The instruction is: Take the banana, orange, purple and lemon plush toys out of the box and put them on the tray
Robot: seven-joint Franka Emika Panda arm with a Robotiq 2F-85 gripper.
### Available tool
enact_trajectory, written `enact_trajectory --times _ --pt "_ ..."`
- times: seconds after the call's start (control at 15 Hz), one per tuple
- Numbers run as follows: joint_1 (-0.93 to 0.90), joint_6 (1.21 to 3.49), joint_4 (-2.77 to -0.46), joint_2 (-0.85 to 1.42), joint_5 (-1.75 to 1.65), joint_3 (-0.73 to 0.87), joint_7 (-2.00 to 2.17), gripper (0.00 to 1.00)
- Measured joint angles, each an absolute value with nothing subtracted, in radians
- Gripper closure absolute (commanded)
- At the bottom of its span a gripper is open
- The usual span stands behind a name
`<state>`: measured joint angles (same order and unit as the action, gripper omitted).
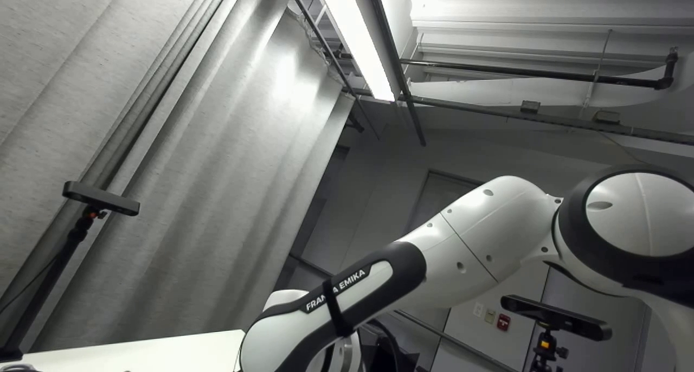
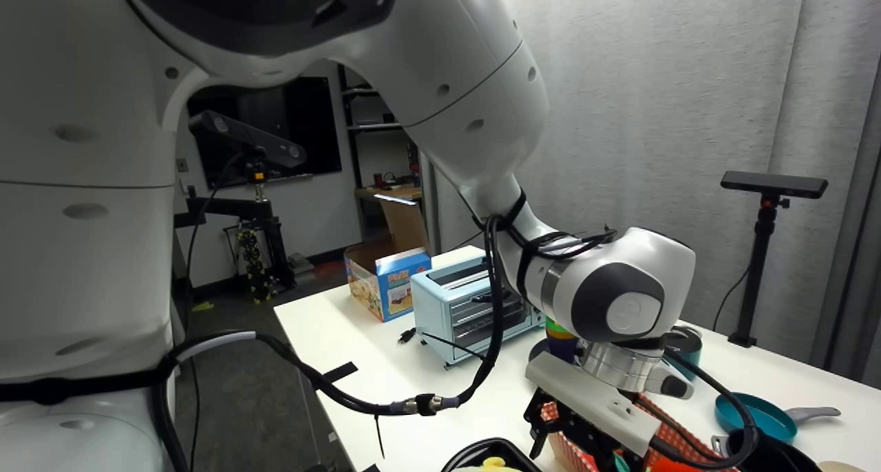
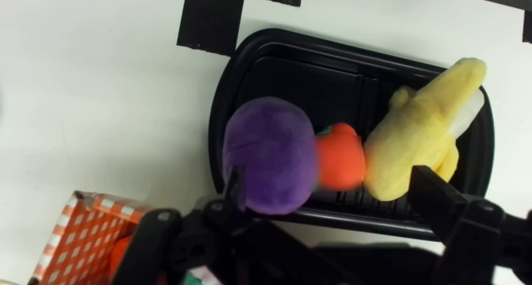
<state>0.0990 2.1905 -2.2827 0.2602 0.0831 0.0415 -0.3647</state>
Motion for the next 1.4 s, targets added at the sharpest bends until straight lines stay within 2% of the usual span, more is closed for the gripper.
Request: enact_trajectory --times 0.8,1.4 --pt "0.088 2.258 -2.088 0.271 0.083 -0.011 -0.365 0.00" --pt "0.098 2.419 -2.006 0.427 0.083 -0.019 -0.365 0.00"
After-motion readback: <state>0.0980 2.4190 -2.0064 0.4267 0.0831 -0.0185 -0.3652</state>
